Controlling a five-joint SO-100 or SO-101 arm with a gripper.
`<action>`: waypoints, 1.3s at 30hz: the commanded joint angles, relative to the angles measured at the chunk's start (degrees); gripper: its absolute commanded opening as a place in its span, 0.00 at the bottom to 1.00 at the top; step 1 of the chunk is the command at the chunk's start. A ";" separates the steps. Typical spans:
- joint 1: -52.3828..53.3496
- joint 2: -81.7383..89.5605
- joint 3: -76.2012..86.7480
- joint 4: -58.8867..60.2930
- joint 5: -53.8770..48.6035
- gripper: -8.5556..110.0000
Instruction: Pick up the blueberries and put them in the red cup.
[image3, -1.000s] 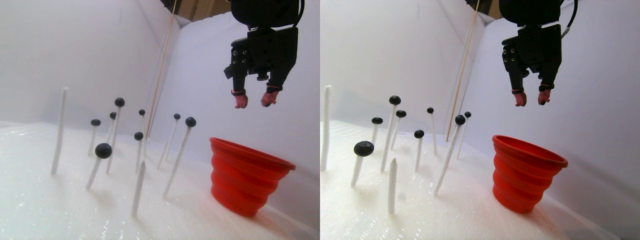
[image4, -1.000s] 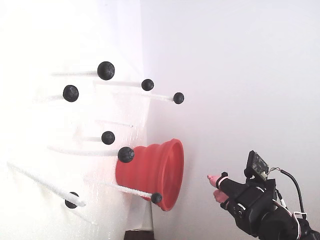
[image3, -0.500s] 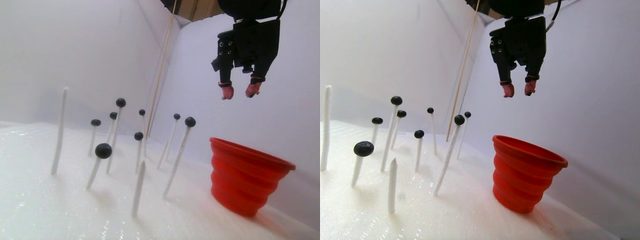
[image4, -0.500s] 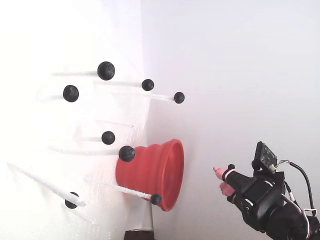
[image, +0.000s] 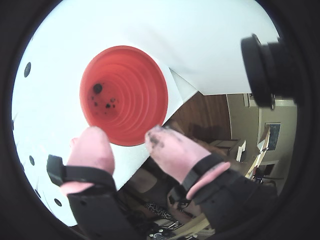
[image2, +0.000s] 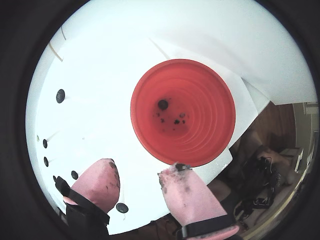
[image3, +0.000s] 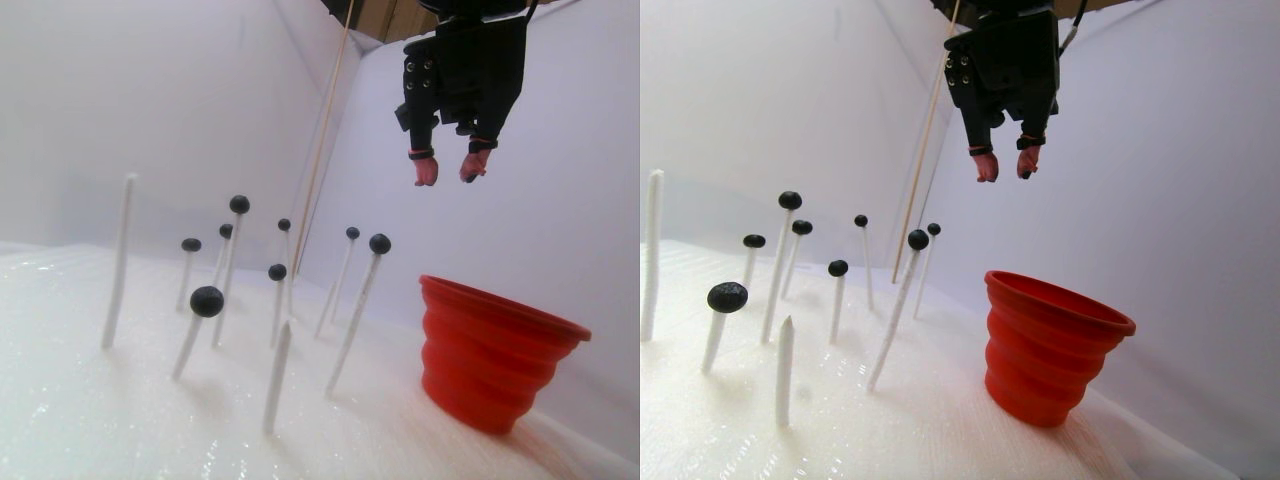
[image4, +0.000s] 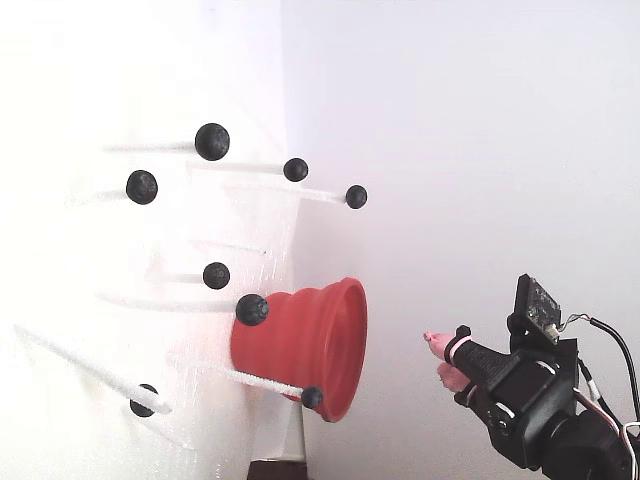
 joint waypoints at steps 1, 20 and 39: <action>-0.18 6.94 -0.26 0.18 0.79 0.20; -5.01 13.27 9.14 0.88 2.55 0.20; -8.35 15.64 15.21 0.88 4.22 0.21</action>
